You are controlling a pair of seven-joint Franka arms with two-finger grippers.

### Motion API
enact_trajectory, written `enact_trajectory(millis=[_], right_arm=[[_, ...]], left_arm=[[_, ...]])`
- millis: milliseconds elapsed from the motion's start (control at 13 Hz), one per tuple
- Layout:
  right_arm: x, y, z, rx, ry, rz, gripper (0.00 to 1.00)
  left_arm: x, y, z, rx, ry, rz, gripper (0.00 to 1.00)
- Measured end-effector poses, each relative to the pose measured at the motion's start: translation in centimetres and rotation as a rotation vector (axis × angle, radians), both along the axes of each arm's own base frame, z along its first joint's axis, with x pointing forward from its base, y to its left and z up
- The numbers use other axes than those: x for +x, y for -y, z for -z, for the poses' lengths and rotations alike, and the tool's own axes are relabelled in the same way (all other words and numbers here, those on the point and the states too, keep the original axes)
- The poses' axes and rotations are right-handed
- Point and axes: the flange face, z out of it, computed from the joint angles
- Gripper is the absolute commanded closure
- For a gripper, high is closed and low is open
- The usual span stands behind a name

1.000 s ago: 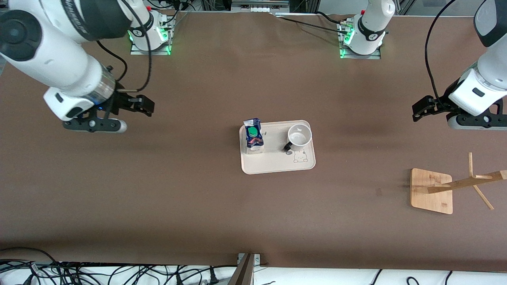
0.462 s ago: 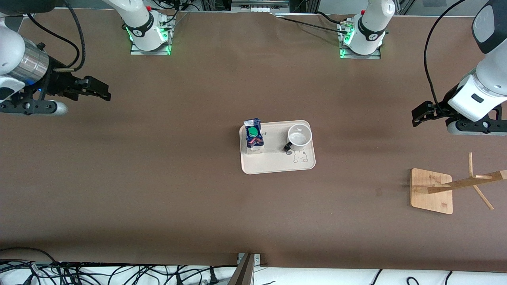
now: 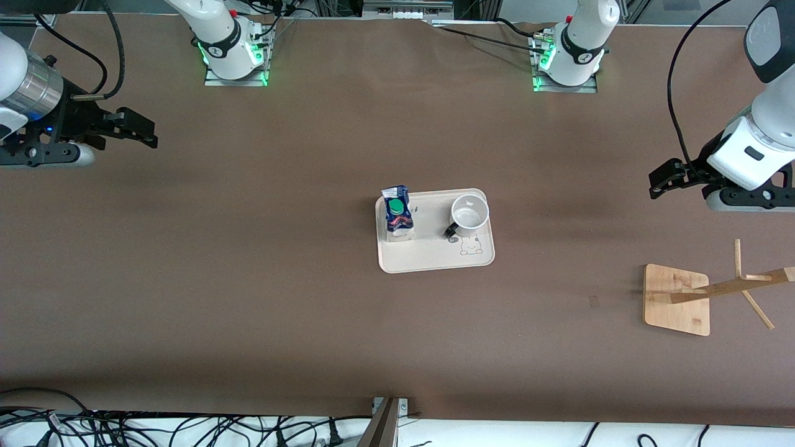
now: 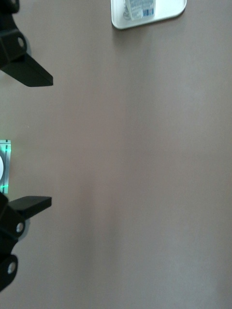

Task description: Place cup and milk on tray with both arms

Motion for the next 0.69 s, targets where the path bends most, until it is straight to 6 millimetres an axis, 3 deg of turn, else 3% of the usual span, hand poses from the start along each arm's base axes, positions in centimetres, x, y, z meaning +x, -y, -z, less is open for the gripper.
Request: enact_trajectory(millis=[692], right_arm=[[0.4,0.0,-1.3,-0.022,0.05,-0.007,0.0]], left_arm=[[0.0,-0.3,0.0,0.0,0.0,-0.005,0.0]])
